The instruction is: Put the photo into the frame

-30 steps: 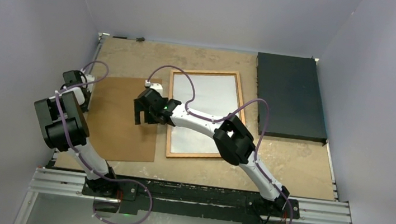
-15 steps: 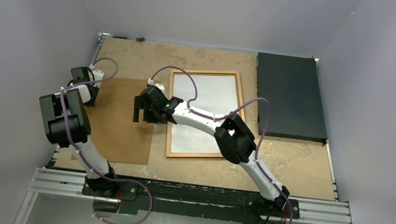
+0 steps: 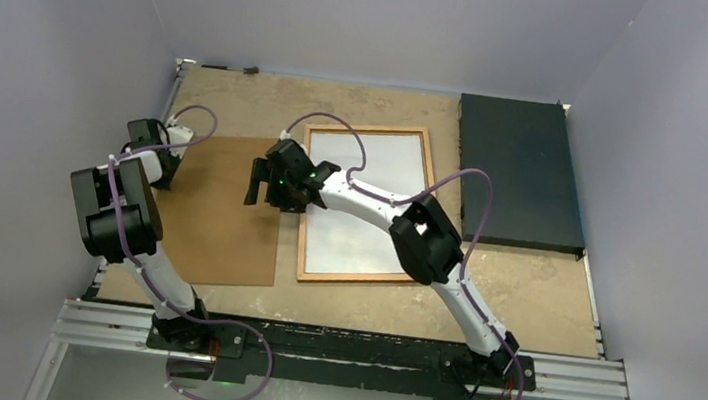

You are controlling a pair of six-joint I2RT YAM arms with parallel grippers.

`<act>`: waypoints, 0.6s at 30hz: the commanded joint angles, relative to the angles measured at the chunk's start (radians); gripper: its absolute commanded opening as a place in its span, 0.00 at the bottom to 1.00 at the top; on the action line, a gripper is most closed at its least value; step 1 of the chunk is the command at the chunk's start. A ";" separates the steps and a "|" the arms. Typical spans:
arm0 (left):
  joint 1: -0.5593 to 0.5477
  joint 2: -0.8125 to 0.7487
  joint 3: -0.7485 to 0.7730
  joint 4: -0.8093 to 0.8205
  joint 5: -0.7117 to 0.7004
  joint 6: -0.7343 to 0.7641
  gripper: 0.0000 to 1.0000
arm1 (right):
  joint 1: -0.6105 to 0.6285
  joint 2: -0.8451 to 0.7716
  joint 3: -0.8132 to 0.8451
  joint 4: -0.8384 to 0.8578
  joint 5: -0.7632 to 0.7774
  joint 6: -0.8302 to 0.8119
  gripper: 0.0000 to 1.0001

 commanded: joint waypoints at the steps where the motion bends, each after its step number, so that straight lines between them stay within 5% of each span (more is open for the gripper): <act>1: -0.050 0.092 -0.071 -0.253 0.276 -0.019 0.01 | -0.016 -0.041 0.046 0.137 -0.089 0.052 0.99; 18: -0.147 0.091 -0.073 -0.239 0.236 -0.056 0.00 | -0.070 -0.222 -0.148 0.290 -0.187 0.120 0.98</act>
